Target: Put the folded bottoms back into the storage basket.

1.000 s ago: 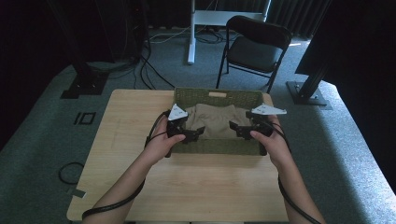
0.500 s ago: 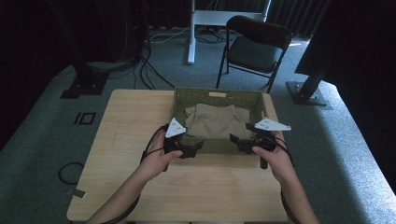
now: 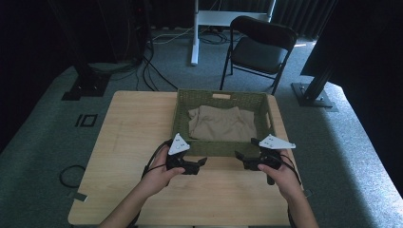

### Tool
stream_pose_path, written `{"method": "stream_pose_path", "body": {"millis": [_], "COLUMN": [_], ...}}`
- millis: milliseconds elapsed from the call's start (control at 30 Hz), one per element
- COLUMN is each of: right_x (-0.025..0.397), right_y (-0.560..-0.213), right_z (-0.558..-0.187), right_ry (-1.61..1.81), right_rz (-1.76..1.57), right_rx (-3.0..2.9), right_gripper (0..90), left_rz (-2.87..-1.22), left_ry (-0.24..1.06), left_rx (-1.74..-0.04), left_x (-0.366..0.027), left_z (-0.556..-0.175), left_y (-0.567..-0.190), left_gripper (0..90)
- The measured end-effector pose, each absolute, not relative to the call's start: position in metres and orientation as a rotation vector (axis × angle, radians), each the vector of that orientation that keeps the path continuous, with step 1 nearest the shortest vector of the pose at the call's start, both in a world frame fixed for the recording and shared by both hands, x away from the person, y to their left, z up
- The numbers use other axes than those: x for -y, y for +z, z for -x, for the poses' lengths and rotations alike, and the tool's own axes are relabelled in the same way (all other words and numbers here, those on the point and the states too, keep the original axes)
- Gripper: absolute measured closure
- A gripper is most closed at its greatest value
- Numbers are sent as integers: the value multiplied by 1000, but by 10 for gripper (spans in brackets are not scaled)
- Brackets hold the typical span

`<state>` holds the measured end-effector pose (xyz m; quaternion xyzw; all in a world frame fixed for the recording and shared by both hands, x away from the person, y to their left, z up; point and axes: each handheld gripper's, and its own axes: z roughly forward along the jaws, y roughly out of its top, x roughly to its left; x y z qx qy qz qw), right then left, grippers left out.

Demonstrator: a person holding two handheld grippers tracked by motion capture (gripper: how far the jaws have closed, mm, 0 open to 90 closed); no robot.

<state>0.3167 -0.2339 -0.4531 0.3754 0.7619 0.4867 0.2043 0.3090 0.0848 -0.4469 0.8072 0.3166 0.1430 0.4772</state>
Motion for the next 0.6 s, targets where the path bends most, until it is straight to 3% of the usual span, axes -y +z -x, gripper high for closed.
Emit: {"method": "stream_pose_path", "body": {"millis": [600], "right_x": [259], "right_y": [-509], "right_z": [-309], "right_ry": [1217], "right_rz": [-1213], "right_rx": [-2086], "right_gripper": [143], "left_rz": [-2025], "left_ry": [336], "left_rx": [-861], "left_x": [-106], "left_z": [-301], "left_y": [-504], "left_gripper": [178]}}
